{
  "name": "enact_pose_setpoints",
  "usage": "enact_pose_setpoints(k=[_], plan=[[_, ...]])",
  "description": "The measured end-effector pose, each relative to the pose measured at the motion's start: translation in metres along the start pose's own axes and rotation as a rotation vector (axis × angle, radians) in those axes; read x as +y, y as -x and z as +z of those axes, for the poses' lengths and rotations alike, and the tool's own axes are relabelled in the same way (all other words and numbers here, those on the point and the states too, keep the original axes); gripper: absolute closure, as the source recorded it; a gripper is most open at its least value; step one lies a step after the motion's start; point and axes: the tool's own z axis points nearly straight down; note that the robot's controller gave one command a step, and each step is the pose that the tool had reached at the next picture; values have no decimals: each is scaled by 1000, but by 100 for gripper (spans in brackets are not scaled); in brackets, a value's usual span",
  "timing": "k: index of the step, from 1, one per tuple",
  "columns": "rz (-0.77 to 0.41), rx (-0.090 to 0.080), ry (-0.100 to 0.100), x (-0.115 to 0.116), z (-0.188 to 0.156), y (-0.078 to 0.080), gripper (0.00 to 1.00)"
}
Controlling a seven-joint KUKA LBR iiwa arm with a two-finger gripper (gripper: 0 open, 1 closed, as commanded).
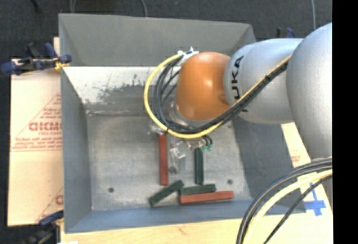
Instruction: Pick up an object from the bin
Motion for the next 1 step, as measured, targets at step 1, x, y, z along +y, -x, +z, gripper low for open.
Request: enact_pose_setpoints(k=[1], plan=[[-59, -6, -2, 1, -29, 3, 0]])
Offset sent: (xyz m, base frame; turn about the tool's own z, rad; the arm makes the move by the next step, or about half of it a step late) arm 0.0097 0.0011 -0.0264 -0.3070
